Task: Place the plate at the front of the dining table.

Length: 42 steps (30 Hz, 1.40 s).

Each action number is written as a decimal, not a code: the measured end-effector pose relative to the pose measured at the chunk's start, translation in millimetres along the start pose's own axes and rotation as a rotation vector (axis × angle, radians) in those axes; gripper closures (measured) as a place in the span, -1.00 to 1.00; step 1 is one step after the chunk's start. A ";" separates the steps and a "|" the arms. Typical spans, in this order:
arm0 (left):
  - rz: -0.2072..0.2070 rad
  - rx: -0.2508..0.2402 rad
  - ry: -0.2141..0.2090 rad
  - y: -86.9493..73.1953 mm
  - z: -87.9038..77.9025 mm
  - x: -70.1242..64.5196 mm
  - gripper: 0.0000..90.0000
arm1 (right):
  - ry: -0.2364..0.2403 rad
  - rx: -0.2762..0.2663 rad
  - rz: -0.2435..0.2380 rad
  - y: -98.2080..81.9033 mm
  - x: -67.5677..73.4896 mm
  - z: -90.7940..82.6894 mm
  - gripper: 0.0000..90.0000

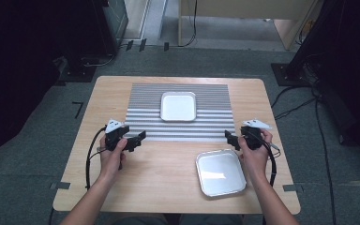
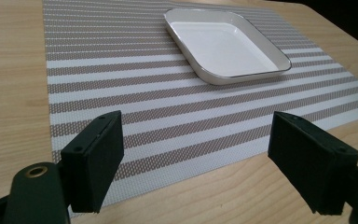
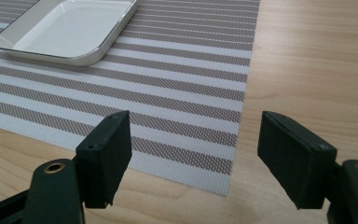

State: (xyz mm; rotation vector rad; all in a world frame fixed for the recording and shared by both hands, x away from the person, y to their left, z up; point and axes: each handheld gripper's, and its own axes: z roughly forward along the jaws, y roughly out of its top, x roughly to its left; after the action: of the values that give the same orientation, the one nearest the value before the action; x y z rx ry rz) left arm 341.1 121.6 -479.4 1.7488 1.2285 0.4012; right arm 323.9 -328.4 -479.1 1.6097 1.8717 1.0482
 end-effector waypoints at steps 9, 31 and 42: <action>-0.030 -0.011 0.023 -15.9 -14.1 10.1 -0.60 | -0.021 0.005 0.001 -17.9 -10.3 -12.1 -0.41; -0.086 -0.001 0.083 -61.1 -61.6 38.1 -0.60 | -0.071 0.007 0.054 -57.2 -39.5 -45.9 -0.41; -0.068 0.025 0.161 -76.3 -79.8 55.0 -0.60 | -0.099 0.026 0.088 -81.4 -59.7 -62.6 -0.41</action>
State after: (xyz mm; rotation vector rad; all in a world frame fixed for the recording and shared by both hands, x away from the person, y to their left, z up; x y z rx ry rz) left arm 267.2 214.1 -514.2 1.7169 1.4084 0.4962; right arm 238.8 -404.1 -513.0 1.7397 1.7712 0.9653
